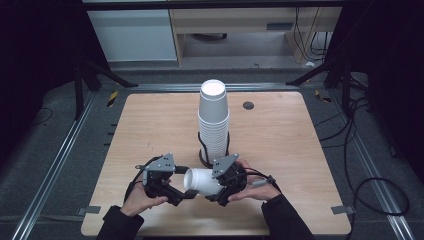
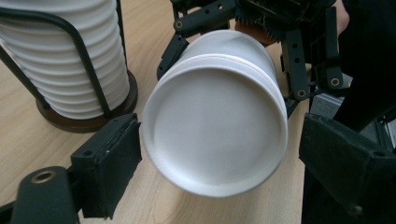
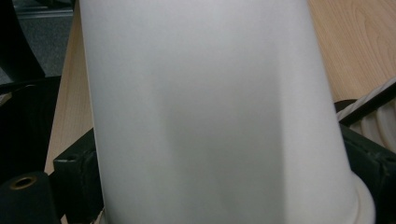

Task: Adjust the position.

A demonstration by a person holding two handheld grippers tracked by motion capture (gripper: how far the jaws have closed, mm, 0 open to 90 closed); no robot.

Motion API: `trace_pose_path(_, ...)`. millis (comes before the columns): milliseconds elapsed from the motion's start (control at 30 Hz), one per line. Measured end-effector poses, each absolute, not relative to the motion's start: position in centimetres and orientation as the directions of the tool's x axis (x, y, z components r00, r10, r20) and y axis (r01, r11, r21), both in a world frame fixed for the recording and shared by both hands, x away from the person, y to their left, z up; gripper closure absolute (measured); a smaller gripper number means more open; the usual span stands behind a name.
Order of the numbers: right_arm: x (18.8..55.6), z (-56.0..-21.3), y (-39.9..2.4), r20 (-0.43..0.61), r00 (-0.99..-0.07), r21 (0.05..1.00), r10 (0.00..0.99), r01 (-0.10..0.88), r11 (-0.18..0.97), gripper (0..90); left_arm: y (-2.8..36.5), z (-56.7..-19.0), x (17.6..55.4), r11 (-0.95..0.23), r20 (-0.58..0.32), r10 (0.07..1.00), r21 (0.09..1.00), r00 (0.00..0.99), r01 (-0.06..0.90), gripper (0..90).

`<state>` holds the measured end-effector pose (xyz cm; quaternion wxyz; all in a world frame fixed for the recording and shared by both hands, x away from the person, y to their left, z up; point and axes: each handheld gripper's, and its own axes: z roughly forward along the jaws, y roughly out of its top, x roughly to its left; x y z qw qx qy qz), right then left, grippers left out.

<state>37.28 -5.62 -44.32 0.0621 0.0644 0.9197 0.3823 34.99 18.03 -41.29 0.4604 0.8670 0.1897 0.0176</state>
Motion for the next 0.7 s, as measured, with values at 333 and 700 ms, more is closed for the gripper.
trace_pose_path(333,36.8,-44.1,-4.6,-0.083,-0.986,0.700,0.142,0.044,0.713,8.4,17.0,-42.0,35.0,-0.545,-0.138,0.342,0.777,0.930,0.316,15.9)
trace_pose_path(700,36.7,-44.3,-4.5,-0.079,-0.987,0.697,0.138,0.044,0.716,7.9,17.1,-42.0,35.1,-0.548,-0.155,0.339,0.769,0.928,0.328,19.7)
